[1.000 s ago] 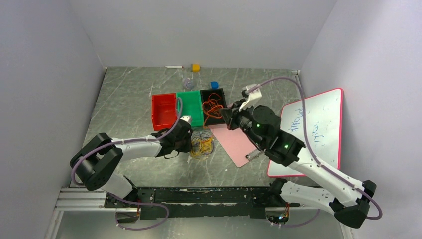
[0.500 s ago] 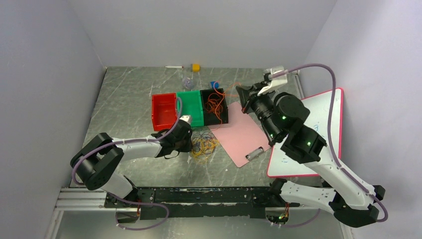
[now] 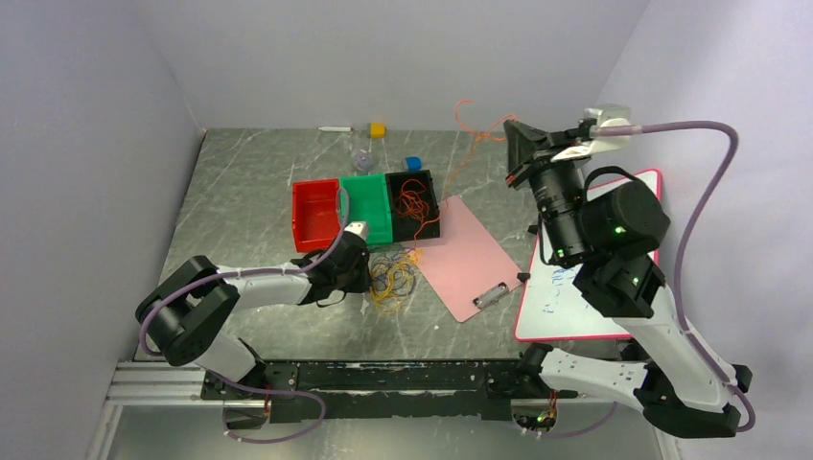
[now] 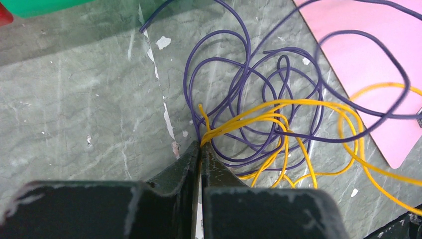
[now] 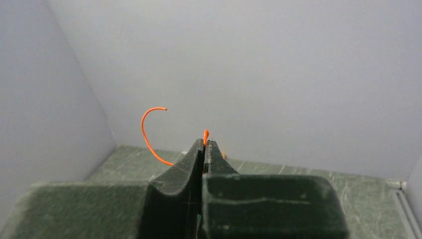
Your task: Untangle the cables
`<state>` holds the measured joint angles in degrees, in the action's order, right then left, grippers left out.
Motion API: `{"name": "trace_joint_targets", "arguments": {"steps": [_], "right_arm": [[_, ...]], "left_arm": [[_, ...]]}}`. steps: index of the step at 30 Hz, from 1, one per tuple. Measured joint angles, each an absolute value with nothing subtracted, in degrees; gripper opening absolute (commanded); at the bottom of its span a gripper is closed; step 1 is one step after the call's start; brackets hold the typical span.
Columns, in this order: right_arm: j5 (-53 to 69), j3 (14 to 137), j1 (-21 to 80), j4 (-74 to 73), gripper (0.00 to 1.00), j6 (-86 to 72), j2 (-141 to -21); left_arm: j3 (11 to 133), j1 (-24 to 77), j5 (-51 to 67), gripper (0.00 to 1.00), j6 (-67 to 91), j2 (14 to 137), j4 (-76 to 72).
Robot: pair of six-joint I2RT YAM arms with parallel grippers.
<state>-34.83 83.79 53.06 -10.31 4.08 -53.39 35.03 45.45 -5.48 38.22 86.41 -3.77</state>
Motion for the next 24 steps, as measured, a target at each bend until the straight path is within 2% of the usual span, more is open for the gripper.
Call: {"name": "trace_joint_targets", "arguments": {"steps": [24], "right_arm": [[-40.2, 94.6, 53.1, 0.8, 0.00, 20.8, -53.1]], "left_arm": [[33.8, 45.5, -5.5, 0.07, 38.8, 86.5, -6.7]]}}
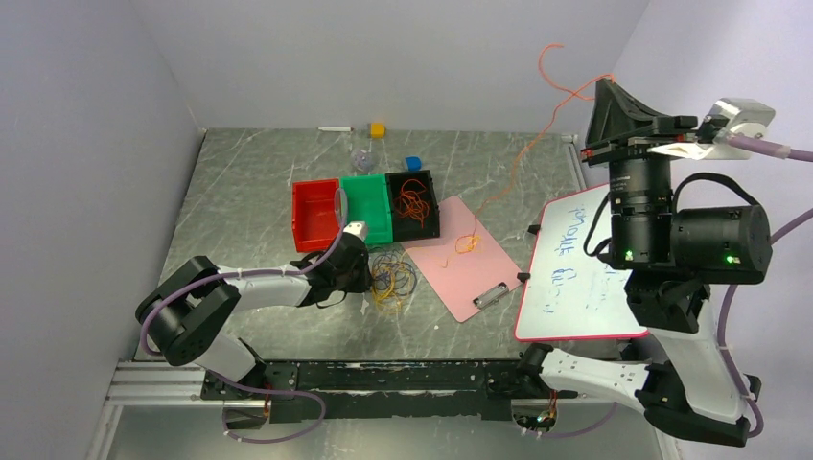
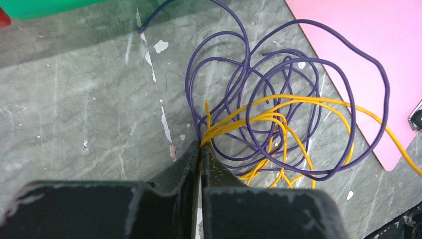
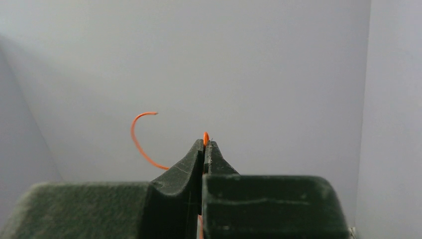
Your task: Untangle the cables
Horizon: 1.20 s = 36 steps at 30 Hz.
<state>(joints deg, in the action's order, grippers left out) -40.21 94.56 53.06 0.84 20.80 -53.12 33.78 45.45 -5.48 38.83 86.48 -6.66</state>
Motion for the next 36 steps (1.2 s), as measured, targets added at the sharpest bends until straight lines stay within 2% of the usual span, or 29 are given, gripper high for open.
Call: {"name": "trace_joint_targets", "arguments": {"steps": [31, 36], "right_arm": [[-44.5, 98.0, 53.1, 8.5, 0.00, 34.6, -49.2], [-43.9, 97.6, 53.1, 3.4, 0.00, 30.7, -49.4]], "left_arm": [[33.2, 45.5, -5.6, 0.07, 38.8, 85.3, -5.7], [29.8, 45.5, -6.9, 0.19, 38.4, 77.9, -0.5]]}}
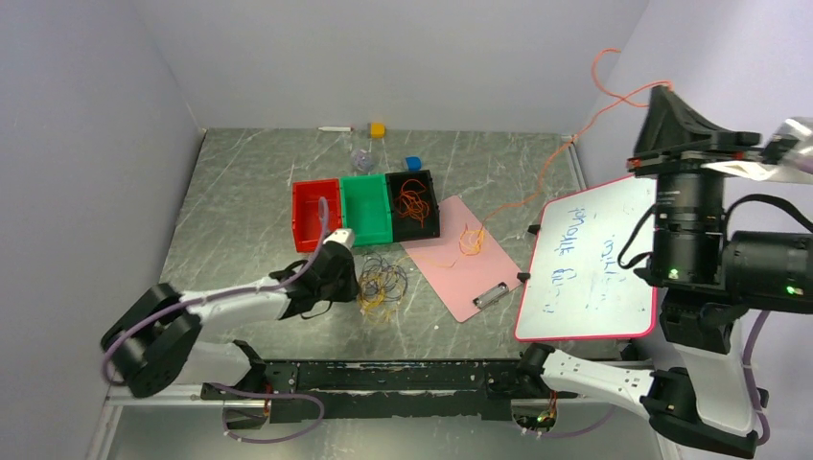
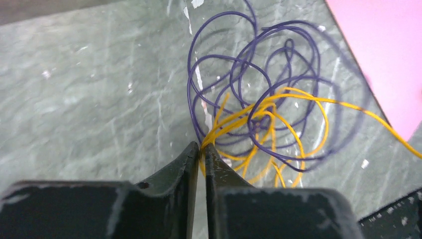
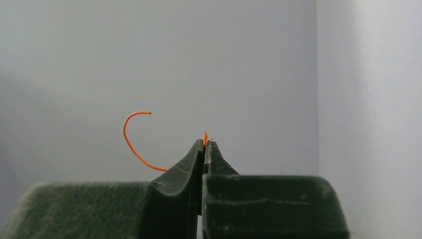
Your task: Untangle the cables
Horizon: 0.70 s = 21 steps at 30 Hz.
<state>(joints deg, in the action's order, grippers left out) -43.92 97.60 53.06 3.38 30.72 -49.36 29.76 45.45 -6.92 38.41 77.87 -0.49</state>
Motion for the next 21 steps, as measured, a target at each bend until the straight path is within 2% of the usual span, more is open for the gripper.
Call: {"name": "trace_joint_targets", "arguments": {"steps": [8, 14, 21], "right_arm": [[-37.8, 92.4, 53.1, -8.1, 0.00, 17.6, -50.7], [-31.9, 86.7, 53.1, -12.3, 0.00, 8.3, -52.9], [-27.8, 80.2, 53.1, -13.2, 0.00, -0.8, -54.7]], "left_arm": [[28.0, 45.5, -11.3, 0.51, 36.6, 56.6, 6.7], [28.1, 45.5, -13.0, 0.70, 34.5, 48.1, 10.1], [30.8, 45.5, -10.5, 0.75, 30.4, 45.9, 8.7]]}}
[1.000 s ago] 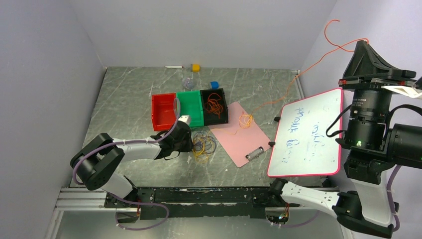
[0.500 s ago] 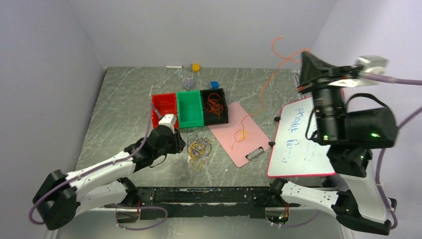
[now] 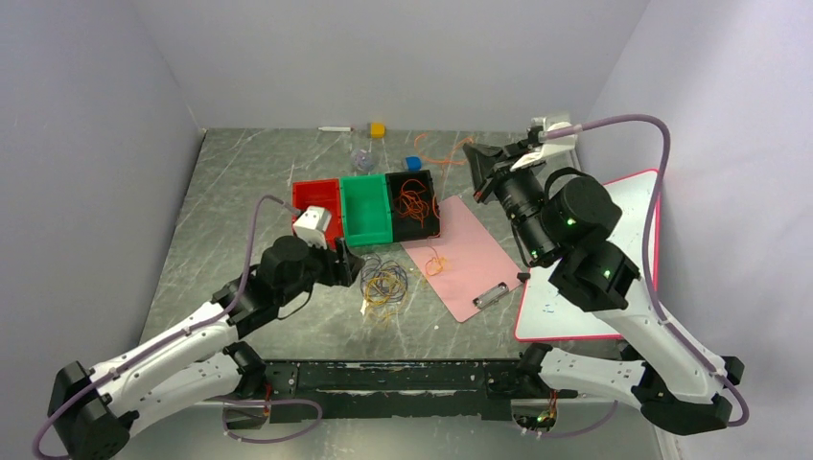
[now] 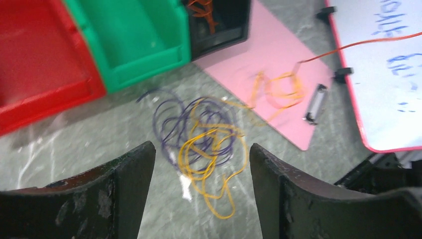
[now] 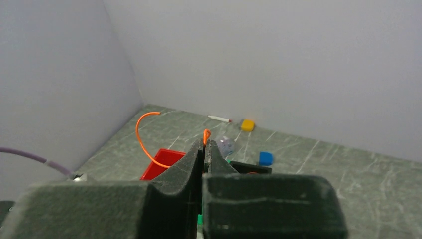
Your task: Untangle the cables
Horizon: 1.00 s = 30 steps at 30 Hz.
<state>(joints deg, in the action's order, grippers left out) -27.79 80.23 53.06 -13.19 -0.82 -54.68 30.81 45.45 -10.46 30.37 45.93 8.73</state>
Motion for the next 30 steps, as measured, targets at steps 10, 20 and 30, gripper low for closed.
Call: {"name": "trace_joint_targets", "arguments": {"steps": [10, 20, 30], "right_arm": [[-28.8, 78.3, 53.1, -10.5, 0.00, -10.0, -54.8], [-28.9, 79.1, 53.1, -9.7, 0.00, -13.3, -54.9], [-28.5, 79.9, 53.1, -9.3, 0.00, -15.3, -55.3]], "left_arm": [[43.1, 45.9, 2.3, 0.83, 23.1, 61.2, -5.7], [44.2, 48.9, 8.6, 0.79, 19.5, 69.8, -17.0], [44.1, 51.2, 10.8, 0.75, 18.7, 73.5, -22.9]]}}
